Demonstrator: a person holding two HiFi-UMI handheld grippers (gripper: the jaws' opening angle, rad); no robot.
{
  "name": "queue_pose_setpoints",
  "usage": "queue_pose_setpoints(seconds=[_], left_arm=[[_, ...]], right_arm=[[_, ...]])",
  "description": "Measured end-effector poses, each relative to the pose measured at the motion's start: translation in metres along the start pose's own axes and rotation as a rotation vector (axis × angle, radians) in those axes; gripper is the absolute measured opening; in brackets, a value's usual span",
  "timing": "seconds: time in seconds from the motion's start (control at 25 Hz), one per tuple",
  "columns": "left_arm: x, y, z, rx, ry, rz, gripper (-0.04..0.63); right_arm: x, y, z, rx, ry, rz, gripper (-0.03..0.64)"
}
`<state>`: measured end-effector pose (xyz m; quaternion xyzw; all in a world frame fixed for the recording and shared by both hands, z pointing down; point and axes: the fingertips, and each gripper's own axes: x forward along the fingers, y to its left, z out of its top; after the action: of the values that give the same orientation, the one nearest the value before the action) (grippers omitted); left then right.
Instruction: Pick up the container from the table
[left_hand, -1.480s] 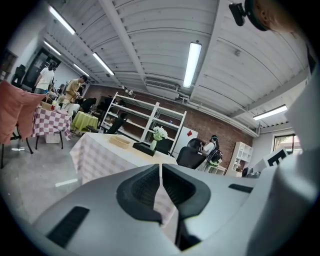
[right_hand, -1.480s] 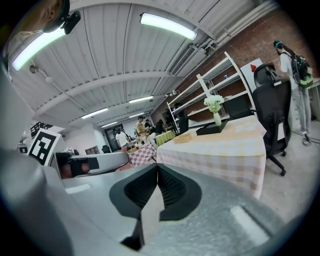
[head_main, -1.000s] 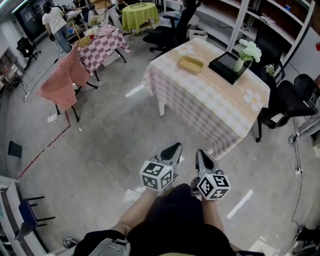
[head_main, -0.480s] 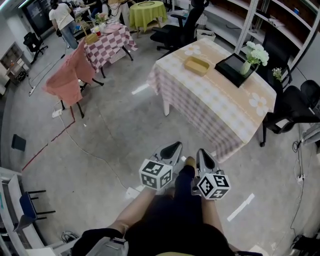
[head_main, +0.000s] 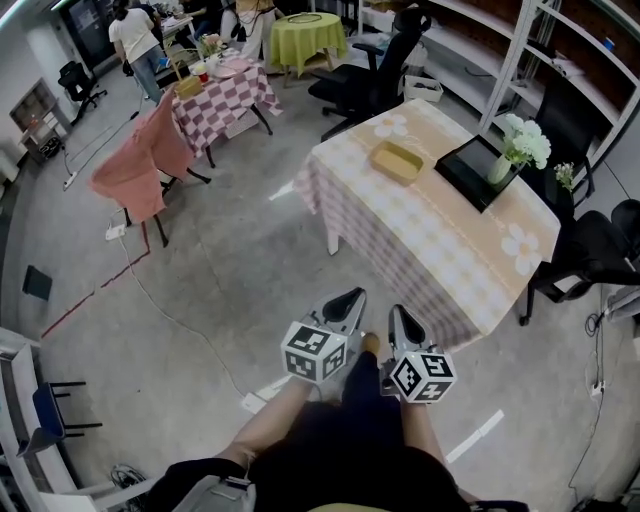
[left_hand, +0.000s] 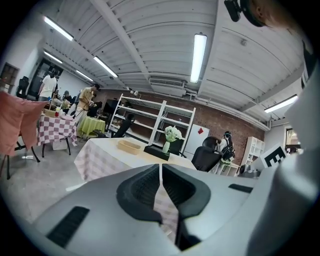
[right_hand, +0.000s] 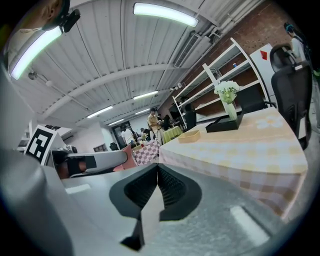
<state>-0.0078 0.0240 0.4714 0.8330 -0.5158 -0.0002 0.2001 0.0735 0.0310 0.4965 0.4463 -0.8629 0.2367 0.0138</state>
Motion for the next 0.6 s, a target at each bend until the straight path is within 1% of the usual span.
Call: queue_pose_setpoints(seconds=[0.08,0.24,0.6], left_arm=[[0.014,0.004,0.006,-0.001,0.000,0.005,0.025],[0.037,0.014,0.014,-0.033,-0.007,0.023,0.025],[0.076,0.029,0.029,-0.048,-0.007,0.057,0.025]], right_arm=[[0.013,-0.009,0.009,-0.004,0.007,0.004,0.005],[0.032,-0.019,0.025,-0.016,0.019,0.021,0.005],[0.066,-0.042,0.049,-0.029,0.041,0.042,0.006]])
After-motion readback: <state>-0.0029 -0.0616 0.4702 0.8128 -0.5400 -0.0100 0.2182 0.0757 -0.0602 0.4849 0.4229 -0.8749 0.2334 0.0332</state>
